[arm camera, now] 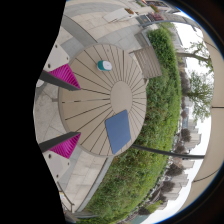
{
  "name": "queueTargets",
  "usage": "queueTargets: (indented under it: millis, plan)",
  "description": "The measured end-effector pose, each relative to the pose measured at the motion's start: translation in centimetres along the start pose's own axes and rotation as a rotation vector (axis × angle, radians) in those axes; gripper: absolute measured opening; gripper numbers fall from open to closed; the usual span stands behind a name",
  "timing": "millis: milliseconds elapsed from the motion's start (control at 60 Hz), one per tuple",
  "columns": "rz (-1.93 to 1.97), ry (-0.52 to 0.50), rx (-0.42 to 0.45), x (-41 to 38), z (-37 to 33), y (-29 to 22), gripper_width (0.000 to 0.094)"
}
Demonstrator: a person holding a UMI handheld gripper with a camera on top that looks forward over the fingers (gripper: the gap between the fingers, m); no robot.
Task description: Arrange mouse
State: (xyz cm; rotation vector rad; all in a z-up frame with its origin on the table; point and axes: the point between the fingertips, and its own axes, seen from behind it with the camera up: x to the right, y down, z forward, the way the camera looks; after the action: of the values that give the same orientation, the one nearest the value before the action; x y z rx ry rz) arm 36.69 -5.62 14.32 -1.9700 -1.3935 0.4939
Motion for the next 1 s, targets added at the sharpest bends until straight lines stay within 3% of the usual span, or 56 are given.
queueTargets:
  millis: [500,767,1000]
  plan:
    - [-0.008,-0.038,-0.03,-4.7,1.4,1.1,0.0851]
    - [-0.05,-0.089,-0.029,-12.5,2.7,0.2,0.0853]
    - [-0.055,-0.125,0.034,-20.5,5.8,-1.0,0.0851]
